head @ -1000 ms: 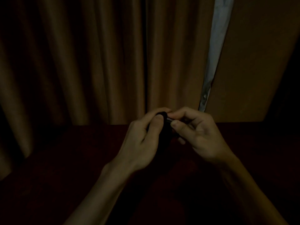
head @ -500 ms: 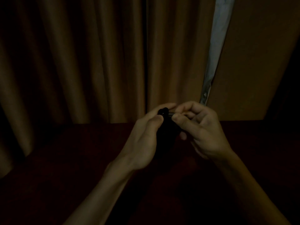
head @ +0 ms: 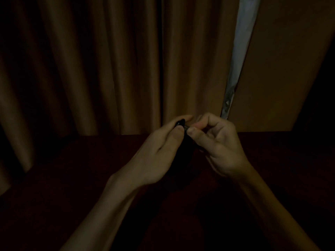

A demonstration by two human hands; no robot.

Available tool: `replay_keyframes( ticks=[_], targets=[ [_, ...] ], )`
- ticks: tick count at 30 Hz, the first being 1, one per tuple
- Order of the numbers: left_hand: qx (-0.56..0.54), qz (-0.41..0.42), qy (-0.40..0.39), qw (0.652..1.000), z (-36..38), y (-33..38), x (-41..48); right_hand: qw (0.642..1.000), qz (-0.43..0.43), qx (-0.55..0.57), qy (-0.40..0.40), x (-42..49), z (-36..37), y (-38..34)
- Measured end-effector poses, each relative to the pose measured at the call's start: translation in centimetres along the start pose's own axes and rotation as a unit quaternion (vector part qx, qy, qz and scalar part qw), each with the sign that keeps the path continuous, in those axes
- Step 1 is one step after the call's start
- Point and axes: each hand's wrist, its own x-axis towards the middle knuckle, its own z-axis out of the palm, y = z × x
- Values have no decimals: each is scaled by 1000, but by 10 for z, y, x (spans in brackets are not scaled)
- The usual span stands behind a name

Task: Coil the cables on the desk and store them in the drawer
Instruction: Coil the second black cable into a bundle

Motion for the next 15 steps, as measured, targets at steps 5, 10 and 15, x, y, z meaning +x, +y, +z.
replay_keyframes(
  ticks=[5,10,15],
  targets=[
    [-4,9,-9,1000,1,-1,2,997,1,-73,-4,1,-4,0],
    [-31,4,22,999,8,-6,3,1000,-21,7,11,5,0,10],
    [-97,-46,38,993,10,-12,3,997,9,42,59,6,3,29]
  ],
)
